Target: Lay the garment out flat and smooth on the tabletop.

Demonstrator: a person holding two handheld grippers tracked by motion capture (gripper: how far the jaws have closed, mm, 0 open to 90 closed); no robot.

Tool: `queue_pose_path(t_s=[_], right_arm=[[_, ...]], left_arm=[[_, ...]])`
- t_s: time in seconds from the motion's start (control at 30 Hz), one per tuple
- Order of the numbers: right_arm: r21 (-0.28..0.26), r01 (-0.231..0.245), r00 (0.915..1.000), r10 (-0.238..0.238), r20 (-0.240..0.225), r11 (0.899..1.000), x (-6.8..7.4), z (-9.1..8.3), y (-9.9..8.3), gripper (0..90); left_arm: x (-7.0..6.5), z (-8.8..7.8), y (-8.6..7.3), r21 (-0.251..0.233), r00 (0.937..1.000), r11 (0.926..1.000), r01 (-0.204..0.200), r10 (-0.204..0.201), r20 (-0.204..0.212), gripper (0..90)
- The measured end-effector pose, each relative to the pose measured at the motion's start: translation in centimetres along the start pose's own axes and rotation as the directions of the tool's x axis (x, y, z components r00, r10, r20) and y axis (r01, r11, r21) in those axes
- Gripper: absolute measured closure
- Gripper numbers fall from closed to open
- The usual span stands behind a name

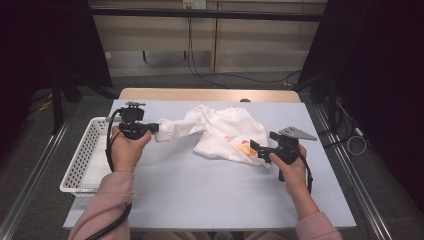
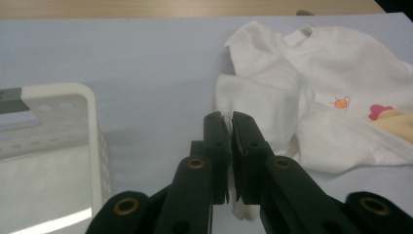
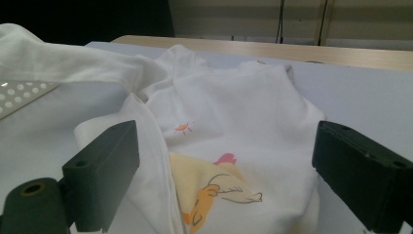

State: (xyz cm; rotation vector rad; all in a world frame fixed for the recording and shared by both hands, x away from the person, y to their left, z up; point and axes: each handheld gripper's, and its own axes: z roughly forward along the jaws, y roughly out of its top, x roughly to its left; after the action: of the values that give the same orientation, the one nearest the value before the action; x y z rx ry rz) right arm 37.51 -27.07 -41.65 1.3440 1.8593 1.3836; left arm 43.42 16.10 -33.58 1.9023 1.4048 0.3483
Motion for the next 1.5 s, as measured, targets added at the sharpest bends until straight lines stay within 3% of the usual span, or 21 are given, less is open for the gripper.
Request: queue_pose_path(t_s=[0.4, 0.77, 1.17, 1.27, 1.47, 1.5], right_arm=[[-0.001, 0.002, 1.0000, -0.002, -0.001, 1.000, 0.0, -0.1, 0.1, 9.7], [-0.005, -0.001, 1.0000, 0.001, 0.007, 1.000, 0.0, -0.2, 0.1, 9.7], [-0.006, 0.001, 1.0000, -0.001, 0.007, 1.000, 0.0, -0.2, 0.1, 9.7], [-0.006, 0.001, 1.0000, -0.001, 0.001, 1.000, -0.1, -0.2, 0.1, 9.7], [-0.005, 0.001, 1.0000, -0.001, 0.007, 1.000, -0.1, -0.2, 0.1, 9.7], [-0.003, 0.002, 1.0000, -0.002, 0.005, 1.000, -0.1, -0.2, 0.1, 9.7]], left_arm=[[2.3, -1.3, 1.0, -0.006, 0.9995, 0.9995, 0.031, -0.031, 0.002, 85.7], [4.4, -2.1, 1.2, 0.003, 0.9980, 0.9987, 0.052, -0.052, -0.038, 85.8], [5.7, -2.4, 1.3, 0.028, 0.9957, 0.9968, 0.075, -0.073, -0.057, 85.7], [6.0, -2.4, 1.3, 0.023, 0.9961, 0.9978, 0.063, -0.061, -0.063, 85.7], [7.0, -2.5, 1.3, 0.025, 0.9926, 0.9954, 0.093, -0.090, -0.081, 85.7], [7.3, -2.6, 1.3, 0.046, 0.9943, 0.9968, 0.066, -0.062, -0.087, 85.7]])
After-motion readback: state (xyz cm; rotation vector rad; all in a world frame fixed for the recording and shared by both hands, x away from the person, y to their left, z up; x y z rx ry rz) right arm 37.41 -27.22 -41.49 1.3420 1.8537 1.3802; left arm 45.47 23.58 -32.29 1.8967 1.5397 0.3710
